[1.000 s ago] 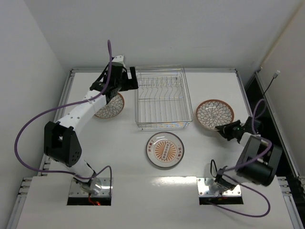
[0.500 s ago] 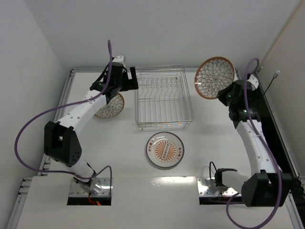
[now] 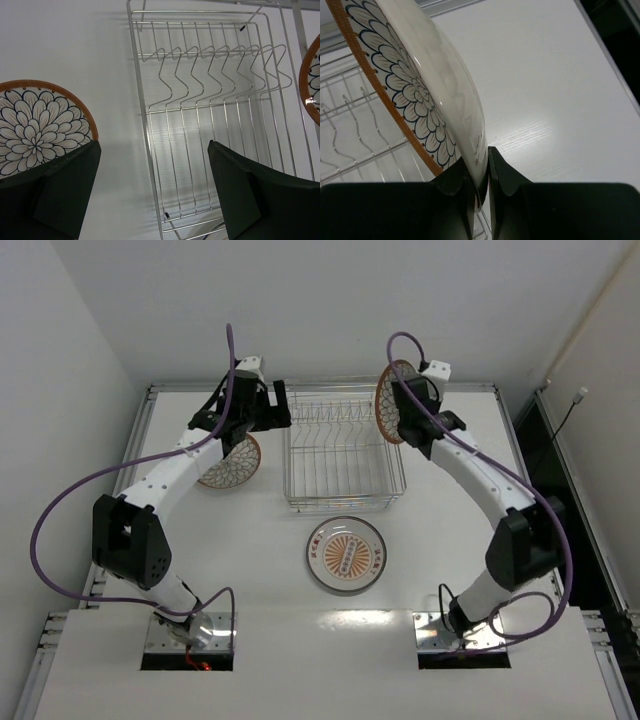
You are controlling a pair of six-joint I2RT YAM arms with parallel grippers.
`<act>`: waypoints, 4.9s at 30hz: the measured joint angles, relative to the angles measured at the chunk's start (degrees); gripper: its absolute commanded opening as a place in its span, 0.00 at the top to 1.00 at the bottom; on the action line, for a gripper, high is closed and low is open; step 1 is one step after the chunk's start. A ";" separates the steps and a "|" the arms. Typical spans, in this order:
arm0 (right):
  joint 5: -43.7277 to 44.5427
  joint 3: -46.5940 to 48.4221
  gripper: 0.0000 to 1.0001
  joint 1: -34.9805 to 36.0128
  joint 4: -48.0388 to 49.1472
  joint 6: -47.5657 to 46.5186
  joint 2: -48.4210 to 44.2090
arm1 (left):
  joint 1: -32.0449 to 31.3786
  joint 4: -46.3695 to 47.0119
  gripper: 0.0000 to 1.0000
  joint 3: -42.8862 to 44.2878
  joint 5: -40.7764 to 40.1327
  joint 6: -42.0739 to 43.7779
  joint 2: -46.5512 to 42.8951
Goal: Load the plates into the dish rack
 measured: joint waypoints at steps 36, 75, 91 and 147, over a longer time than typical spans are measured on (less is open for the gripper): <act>21.75 24.46 1.00 7.48 -7.98 -1.44 24.94 | 0.00 0.04 0.13 0.00 2.19 -1.05 0.00; 23.17 30.86 0.73 10.58 -15.02 6.86 33.57 | 0.00 0.04 0.13 0.11 2.19 -1.07 -0.87; 17.25 22.29 0.38 12.33 -15.58 11.34 33.31 | 0.00 0.04 0.13 0.11 2.19 -1.07 -0.92; -50.62 -71.87 0.72 11.89 48.46 34.25 -21.35 | 0.00 -0.39 0.13 0.11 -0.26 -1.05 -2.21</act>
